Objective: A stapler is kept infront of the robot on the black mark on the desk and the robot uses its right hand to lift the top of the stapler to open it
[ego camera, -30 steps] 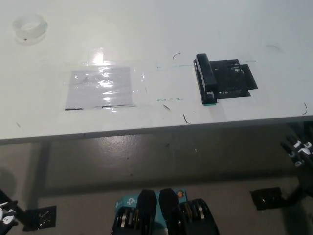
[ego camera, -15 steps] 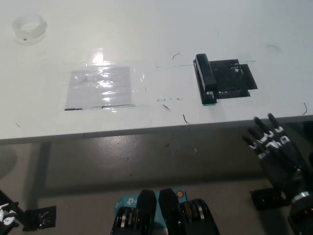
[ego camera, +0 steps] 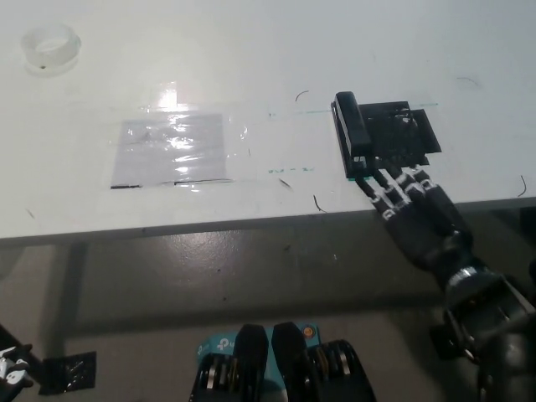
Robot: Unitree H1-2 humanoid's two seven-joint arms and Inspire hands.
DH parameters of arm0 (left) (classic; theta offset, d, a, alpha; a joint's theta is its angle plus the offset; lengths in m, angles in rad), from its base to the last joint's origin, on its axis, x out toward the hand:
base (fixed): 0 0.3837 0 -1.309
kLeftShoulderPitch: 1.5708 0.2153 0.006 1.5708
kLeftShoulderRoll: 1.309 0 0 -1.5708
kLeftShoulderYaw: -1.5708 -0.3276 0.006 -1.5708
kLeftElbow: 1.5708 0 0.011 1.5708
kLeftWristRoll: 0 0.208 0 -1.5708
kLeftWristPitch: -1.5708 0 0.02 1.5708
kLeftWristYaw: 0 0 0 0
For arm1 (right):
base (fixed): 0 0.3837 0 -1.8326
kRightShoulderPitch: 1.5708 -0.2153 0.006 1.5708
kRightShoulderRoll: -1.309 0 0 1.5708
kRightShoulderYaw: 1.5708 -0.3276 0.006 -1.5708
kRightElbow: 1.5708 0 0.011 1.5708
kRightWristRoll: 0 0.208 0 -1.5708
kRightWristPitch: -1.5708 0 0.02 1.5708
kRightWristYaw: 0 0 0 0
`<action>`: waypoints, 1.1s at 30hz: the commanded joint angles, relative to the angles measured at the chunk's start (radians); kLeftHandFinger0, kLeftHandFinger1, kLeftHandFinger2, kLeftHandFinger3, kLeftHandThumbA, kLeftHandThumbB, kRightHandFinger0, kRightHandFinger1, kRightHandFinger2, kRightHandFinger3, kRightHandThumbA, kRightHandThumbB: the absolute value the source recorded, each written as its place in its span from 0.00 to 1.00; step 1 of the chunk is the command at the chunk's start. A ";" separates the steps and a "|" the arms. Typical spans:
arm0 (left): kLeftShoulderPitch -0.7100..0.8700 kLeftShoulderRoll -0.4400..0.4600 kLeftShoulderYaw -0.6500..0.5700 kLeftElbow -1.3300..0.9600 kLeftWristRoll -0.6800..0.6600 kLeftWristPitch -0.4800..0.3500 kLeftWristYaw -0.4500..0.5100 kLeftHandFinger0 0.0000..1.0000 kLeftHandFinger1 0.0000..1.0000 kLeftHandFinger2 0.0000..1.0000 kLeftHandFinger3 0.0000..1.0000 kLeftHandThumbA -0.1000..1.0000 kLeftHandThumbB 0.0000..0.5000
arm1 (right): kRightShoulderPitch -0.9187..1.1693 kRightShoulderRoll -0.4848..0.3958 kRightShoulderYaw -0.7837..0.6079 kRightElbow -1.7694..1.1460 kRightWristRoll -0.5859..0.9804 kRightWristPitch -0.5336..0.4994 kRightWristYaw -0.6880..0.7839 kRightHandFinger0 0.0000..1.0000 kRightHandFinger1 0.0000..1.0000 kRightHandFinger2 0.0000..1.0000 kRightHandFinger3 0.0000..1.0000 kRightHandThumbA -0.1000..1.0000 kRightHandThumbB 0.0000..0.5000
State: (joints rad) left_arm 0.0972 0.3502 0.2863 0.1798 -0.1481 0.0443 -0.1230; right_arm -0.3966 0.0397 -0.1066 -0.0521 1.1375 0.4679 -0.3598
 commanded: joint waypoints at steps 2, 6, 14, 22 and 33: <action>-0.003 0.023 0.008 -0.016 -0.009 -0.033 -0.008 0.53 0.58 0.72 0.88 0.52 0.25 | -0.100 0.059 -0.068 0.105 0.009 -0.005 -0.003 0.57 0.61 0.78 1.00 1.00 0.24; -0.001 0.022 0.009 -0.023 -0.009 -0.023 -0.005 0.52 0.57 0.71 0.87 0.54 0.23 | -0.142 0.089 -0.121 0.185 -0.021 -0.034 -0.006 0.56 0.62 0.80 1.00 1.00 0.23; -0.001 0.020 0.012 -0.031 -0.014 -0.014 -0.003 0.52 0.57 0.70 0.88 0.59 0.23 | -0.210 0.109 -0.192 0.292 -0.072 -0.063 0.010 0.58 0.63 0.81 1.00 1.00 0.29; -0.005 0.019 0.011 -0.016 -0.013 -0.028 -0.004 0.50 0.57 0.70 0.88 0.63 0.20 | -0.242 0.116 -0.226 0.318 -0.111 -0.065 0.006 0.56 0.62 0.80 1.00 1.00 0.30; -0.021 0.016 0.018 -0.023 -0.023 -0.015 0.000 0.48 0.54 0.67 0.84 0.63 0.23 | -0.244 0.144 -0.255 0.317 -0.124 -0.058 0.001 0.60 0.64 0.81 1.00 1.00 0.25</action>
State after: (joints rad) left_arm 0.0830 0.3491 0.2878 0.1718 -0.1503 0.0464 -0.1224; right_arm -0.5885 0.1624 -0.3508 0.2765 1.0309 0.4320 -0.3658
